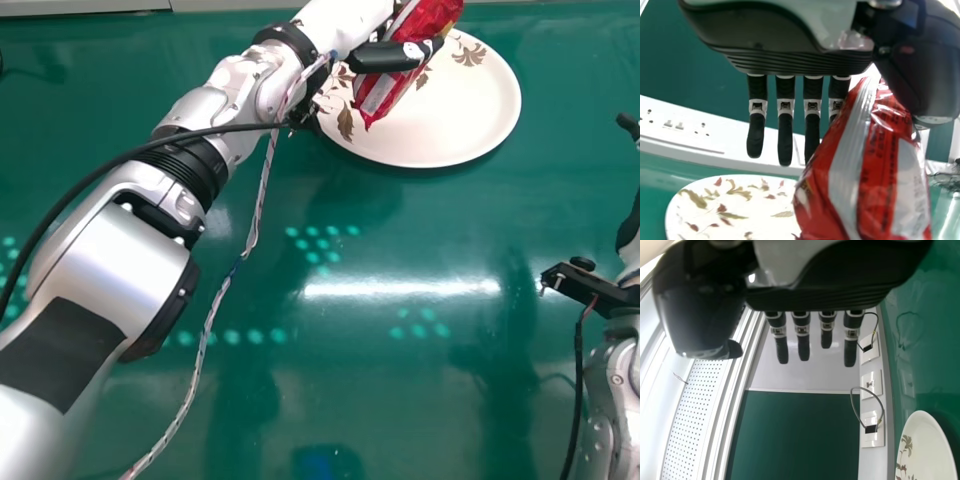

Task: Pick up biscuit and place it in the plate

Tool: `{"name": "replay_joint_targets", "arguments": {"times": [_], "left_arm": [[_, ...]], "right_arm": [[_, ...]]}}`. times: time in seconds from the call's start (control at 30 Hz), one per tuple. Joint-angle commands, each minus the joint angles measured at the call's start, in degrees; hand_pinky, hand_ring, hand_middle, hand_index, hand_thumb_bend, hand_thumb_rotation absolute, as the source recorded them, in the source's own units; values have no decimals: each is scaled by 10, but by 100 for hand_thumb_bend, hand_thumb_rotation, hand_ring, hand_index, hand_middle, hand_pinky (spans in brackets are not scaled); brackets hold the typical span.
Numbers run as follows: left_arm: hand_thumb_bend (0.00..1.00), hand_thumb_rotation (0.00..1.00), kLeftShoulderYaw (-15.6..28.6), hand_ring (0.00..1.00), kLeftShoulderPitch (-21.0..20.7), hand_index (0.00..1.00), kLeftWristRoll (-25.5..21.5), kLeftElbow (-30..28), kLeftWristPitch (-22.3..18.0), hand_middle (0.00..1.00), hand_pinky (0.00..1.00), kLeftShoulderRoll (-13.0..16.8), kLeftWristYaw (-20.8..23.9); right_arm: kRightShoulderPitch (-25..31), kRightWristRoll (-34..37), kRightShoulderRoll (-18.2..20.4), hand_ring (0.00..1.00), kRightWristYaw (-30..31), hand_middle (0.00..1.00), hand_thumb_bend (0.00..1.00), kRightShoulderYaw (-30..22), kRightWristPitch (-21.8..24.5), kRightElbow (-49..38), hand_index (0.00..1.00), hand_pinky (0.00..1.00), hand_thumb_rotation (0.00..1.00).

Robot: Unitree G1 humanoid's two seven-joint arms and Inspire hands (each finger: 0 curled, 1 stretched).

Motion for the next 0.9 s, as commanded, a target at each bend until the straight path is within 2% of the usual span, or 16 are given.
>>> {"name": "replay_joint_targets", "arguments": {"times": [0.0, 0.07, 0.1, 0.17, 0.2, 0.27, 0.3, 0.37, 0.4, 0.47, 0.53, 0.67, 0.7, 0.8, 0.87], "left_arm": [[50, 0, -15, 50, -15, 52, 8, 6, 11, 48, 37, -9, 5], [50, 0, -25, 50, -15, 52, 15, 10, 24, 48, 37, -12, 5], [50, 0, -31, 43, -14, 53, 19, 11, 26, 46, 31, -12, 9], [50, 0, -40, 40, -13, 53, 27, 13, 32, 45, 28, -12, 14], [50, 0, -43, 40, -12, 53, 29, 14, 38, 46, 28, -13, 14], [51, 0, -43, 49, -10, 51, 26, 16, 45, 48, 35, -14, 17], [50, 0, -43, 45, -10, 52, 25, 16, 50, 46, 32, -15, 17], [50, 0, -44, 44, -11, 54, 25, 17, 55, 45, 31, -15, 20], [50, 0, -46, 40, -12, 54, 26, 17, 56, 45, 27, -15, 21], [50, 0, -47, 47, -15, 53, 26, 17, 61, 47, 32, -16, 23], [50, 0, -46, 48, -16, 53, 26, 17, 66, 47, 33, -16, 30], [50, 0, -58, 37, -21, 55, 39, 16, 77, 44, 25, -17, 58], [50, 0, -57, 38, -22, 55, 37, 16, 80, 44, 25, -18, 63], [50, 0, -54, 30, -24, 54, 33, 17, 86, 42, 19, -21, 80], [50, 0, -53, 28, -26, 54, 31, 18, 91, 41, 18, -22, 88]], "right_arm": [[10, 4, 3, 93, 1, 96, 55, -2, 3, -6, 92, 84, 52], [11, 7, 4, 94, 0, 96, 52, -4, 2, -6, 92, 84, 50], [11, 8, 6, 93, -1, 96, 52, -4, 3, -7, 92, 83, 49], [13, 8, 7, 93, -2, 96, 52, -5, 1, -6, 92, 84, 48], [14, 7, 7, 93, -3, 95, 52, -5, 0, -5, 92, 83, 48], [17, 7, 6, 93, -2, 95, 53, -5, -5, -4, 92, 83, 48], [17, 8, 5, 93, -2, 95, 52, -6, -6, -3, 92, 84, 48], [19, 10, 5, 93, 0, 95, 52, -7, -9, -2, 92, 84, 47], [19, 13, 6, 93, 1, 96, 51, -8, -10, -1, 92, 84, 47], [20, 12, 6, 93, -1, 96, 51, -6, -9, -1, 91, 86, 47], [22, 12, 4, 93, 1, 95, 51, -6, -12, 2, 89, 87, 48], [25, 9, 1, 94, 4, 96, 51, -5, -13, 5, 88, 87, 49], [26, 9, 0, 94, 5, 97, 51, -4, -13, 5, 89, 87, 48], [28, 8, 1, 94, 5, 97, 53, -2, -7, 2, 89, 88, 49], [28, 8, 3, 94, 5, 97, 54, -2, -6, 2, 89, 88, 49]]}}
